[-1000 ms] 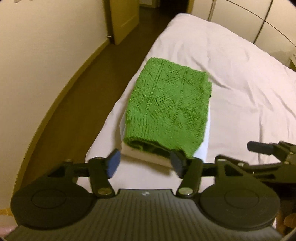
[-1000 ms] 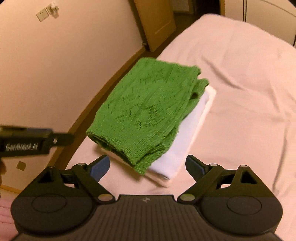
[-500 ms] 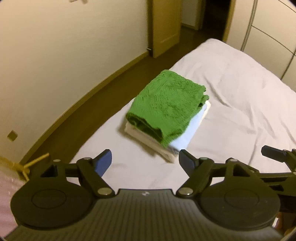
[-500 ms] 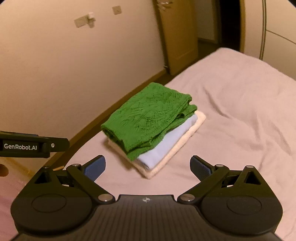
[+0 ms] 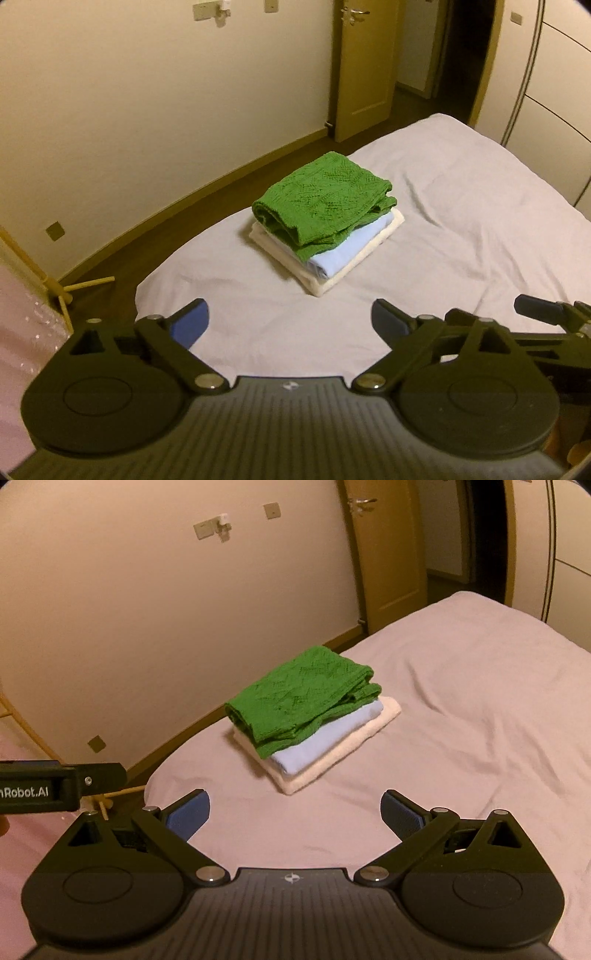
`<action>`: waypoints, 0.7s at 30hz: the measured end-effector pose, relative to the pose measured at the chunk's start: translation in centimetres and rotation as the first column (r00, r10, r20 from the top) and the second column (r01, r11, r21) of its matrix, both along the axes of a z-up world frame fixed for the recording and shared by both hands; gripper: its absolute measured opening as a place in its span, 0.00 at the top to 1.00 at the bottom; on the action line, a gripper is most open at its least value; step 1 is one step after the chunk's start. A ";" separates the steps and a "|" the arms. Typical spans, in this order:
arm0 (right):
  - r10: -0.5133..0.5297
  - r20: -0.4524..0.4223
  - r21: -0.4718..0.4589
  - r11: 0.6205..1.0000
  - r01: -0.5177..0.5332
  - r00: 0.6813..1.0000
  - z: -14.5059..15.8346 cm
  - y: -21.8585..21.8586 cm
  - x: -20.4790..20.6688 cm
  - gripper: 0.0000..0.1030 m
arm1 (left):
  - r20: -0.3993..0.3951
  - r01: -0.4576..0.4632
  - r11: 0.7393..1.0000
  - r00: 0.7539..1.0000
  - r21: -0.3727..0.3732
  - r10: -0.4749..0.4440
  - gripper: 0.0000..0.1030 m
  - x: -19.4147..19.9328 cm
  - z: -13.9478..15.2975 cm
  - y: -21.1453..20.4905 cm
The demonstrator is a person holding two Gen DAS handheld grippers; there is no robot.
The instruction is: Fold clothes
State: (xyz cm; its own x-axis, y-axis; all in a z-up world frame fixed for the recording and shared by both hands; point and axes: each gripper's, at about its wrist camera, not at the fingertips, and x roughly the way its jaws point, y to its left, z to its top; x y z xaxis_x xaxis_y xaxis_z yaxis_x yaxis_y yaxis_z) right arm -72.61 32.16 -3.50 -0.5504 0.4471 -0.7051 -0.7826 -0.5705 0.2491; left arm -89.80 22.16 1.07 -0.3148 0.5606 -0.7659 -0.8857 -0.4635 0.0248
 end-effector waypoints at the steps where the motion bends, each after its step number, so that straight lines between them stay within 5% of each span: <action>1: 0.006 0.002 0.013 1.000 -0.006 1.000 0.2 -0.1 0.3 0.02 | -0.007 -0.012 1.000 1.000 0.004 0.012 0.03 0.5 0.0 -0.3; 13: 0.023 0.268 0.252 0.963 -0.093 0.963 -0.5 0.0 0.3 0.01 | 0.021 -0.105 0.994 0.994 -0.038 0.106 0.01 3.8 -2.8 -0.5; 21: 0.074 0.234 0.148 0.983 -0.111 0.969 -2.5 3.6 0.1 0.01 | -0.044 -0.143 0.988 0.989 -0.061 0.141 0.01 4.5 -4.4 2.0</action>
State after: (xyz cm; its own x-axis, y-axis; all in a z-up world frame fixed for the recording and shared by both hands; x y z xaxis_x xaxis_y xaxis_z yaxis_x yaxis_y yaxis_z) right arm -72.50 35.78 -5.96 -0.4287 0.5180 -0.7402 -0.7500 -0.6608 -0.0280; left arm -85.34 24.19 -3.37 -0.4187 0.4581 -0.7841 -0.8088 -0.5808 0.0925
